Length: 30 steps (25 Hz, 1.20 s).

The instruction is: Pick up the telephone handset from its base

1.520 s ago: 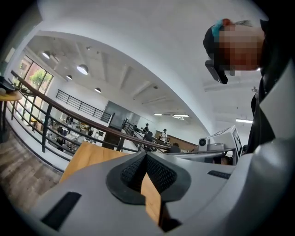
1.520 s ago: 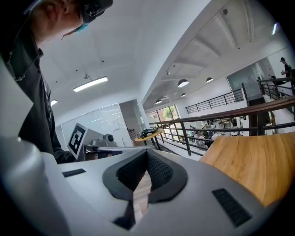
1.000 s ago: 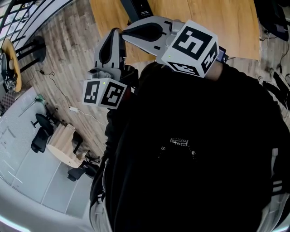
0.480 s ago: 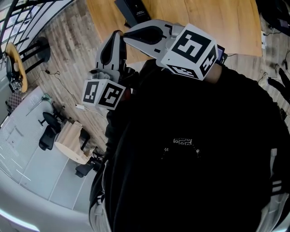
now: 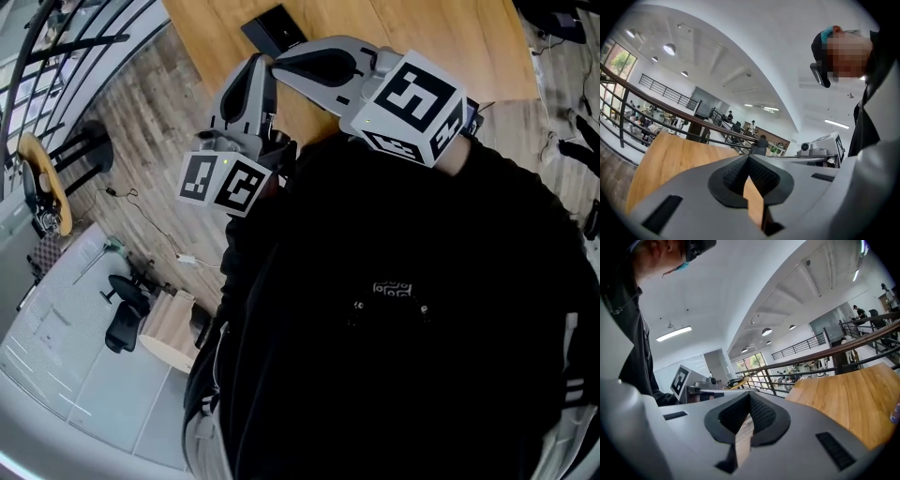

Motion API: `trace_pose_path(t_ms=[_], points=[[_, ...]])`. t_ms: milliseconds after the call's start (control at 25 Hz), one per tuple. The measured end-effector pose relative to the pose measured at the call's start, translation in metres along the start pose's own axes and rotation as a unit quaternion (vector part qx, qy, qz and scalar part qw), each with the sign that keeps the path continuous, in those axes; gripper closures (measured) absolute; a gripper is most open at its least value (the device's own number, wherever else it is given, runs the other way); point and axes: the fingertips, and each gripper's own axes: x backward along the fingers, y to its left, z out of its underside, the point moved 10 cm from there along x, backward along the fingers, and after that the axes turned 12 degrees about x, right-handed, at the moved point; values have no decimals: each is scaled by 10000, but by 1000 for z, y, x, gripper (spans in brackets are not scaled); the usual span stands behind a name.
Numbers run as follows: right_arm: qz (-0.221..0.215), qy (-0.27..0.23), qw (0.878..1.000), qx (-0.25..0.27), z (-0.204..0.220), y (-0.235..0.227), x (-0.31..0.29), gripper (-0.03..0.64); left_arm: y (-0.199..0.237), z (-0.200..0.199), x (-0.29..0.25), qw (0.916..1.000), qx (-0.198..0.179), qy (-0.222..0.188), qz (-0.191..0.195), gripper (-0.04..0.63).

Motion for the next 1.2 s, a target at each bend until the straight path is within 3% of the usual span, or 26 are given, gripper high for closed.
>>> trace_pose_path(t_ms=[200, 480, 1040, 1200], points=[[422, -30, 9990, 125, -10, 5, -14, 601, 17, -14, 6, 9990, 15, 70, 437, 591], [928, 82, 9954, 210, -14, 7, -21, 601, 64, -20, 11, 9985, 225, 156, 474, 591], [1110, 292, 9931, 245, -9, 25, -30, 601, 112, -8, -3, 9959, 229, 625, 609, 591], [1211, 339, 9919, 162, -6, 28, -28, 601, 132, -1, -9, 9954, -39, 813, 509, 591]])
